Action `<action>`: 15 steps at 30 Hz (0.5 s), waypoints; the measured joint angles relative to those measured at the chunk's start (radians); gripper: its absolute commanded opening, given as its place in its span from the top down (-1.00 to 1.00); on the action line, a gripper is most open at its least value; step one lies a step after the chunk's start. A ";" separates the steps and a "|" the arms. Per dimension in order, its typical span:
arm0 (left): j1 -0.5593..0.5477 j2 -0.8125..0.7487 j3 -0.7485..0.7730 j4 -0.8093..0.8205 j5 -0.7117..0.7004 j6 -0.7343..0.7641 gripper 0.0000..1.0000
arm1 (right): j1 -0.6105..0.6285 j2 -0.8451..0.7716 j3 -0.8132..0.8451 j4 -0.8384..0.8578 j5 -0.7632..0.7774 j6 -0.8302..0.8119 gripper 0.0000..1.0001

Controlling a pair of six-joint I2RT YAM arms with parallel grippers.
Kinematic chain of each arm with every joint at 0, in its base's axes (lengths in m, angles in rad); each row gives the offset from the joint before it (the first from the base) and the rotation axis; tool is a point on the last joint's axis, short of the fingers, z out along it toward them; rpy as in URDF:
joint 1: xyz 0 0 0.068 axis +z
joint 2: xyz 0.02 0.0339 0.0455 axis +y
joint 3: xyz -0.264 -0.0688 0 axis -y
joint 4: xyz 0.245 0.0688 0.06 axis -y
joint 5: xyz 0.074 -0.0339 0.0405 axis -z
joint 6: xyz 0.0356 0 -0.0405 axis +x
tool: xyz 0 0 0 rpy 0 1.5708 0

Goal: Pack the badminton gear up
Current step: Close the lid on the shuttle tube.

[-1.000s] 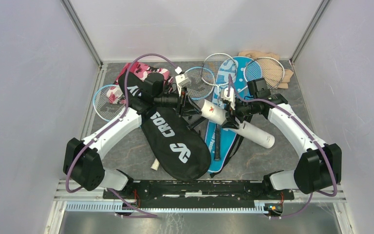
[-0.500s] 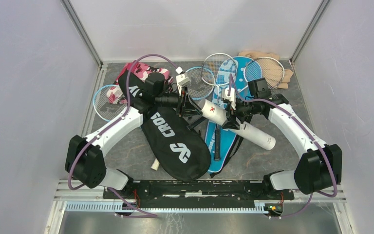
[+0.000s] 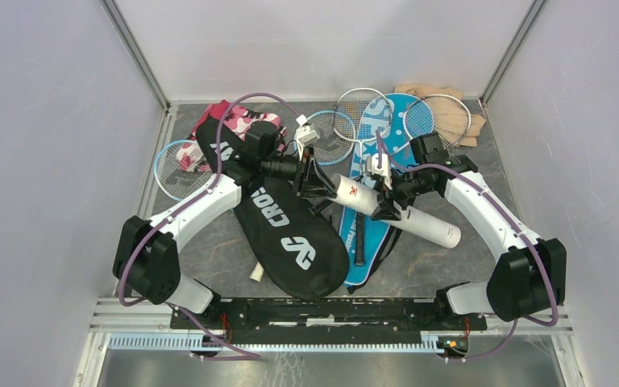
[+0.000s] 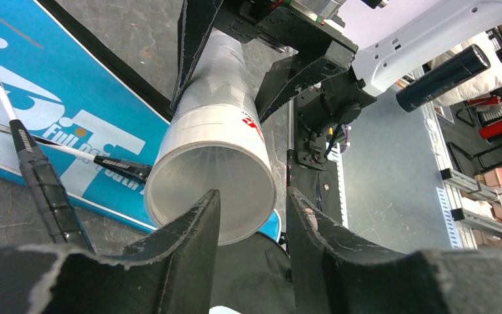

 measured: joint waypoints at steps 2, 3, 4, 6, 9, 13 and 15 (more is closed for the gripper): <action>-0.002 0.003 0.000 -0.002 0.006 0.000 -0.03 | 0.000 0.000 0.000 -0.017 -0.005 -0.018 0.74; -0.003 0.003 0.000 -0.003 0.010 0.000 -0.04 | 0.000 0.000 0.000 -0.023 -0.008 -0.025 0.74; -0.004 0.003 0.000 -0.003 0.011 0.000 -0.06 | 0.000 0.000 0.000 -0.028 -0.011 -0.030 0.74; -0.007 0.003 0.000 -0.003 0.014 0.000 -0.08 | -0.001 0.000 0.000 -0.039 -0.012 -0.037 0.74; -0.010 0.003 0.000 -0.006 0.024 0.000 -0.13 | -0.001 0.000 0.000 -0.047 -0.016 -0.042 0.74; -0.013 0.003 0.000 -0.008 0.029 0.000 -0.20 | -0.001 -0.004 0.000 -0.056 -0.017 -0.045 0.74; -0.014 0.003 0.001 -0.009 0.031 0.001 -0.23 | -0.001 -0.009 0.000 -0.060 -0.016 -0.045 0.74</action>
